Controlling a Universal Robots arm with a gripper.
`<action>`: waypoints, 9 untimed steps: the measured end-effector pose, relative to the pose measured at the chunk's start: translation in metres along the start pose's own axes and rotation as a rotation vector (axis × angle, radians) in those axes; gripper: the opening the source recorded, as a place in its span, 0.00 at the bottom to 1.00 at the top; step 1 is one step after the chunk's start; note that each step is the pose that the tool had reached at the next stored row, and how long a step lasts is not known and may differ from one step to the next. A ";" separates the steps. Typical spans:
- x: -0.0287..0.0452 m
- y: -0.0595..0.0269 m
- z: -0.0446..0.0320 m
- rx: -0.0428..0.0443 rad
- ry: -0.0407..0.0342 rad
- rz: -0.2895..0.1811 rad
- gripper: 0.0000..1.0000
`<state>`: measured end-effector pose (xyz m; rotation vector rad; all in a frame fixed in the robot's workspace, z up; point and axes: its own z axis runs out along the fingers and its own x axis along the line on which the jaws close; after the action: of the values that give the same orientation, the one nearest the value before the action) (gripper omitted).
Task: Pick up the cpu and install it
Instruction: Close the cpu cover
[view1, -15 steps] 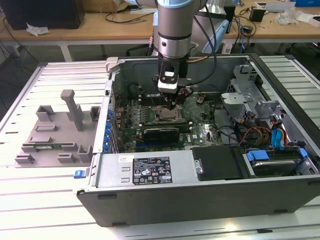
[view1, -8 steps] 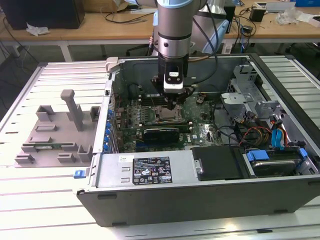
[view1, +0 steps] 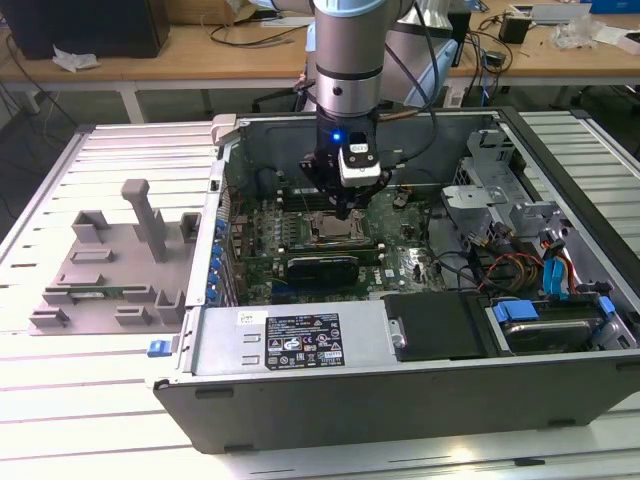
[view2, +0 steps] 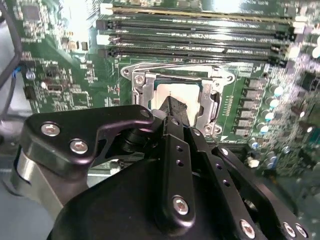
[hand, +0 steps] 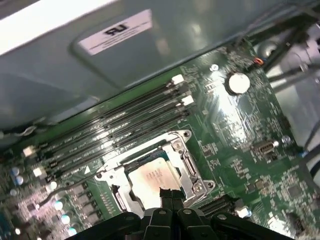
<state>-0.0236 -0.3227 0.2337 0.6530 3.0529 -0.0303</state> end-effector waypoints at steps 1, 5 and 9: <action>0.0000 0.0000 0.0000 -0.0005 -0.0003 -0.019 0.11; 0.0000 0.0000 0.0000 -0.0033 -0.0022 -0.142 0.11; 0.0000 0.0000 0.0000 -0.0057 -0.0038 -0.251 0.11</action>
<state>-0.0236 -0.3227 0.2337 0.2660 3.1084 -0.0264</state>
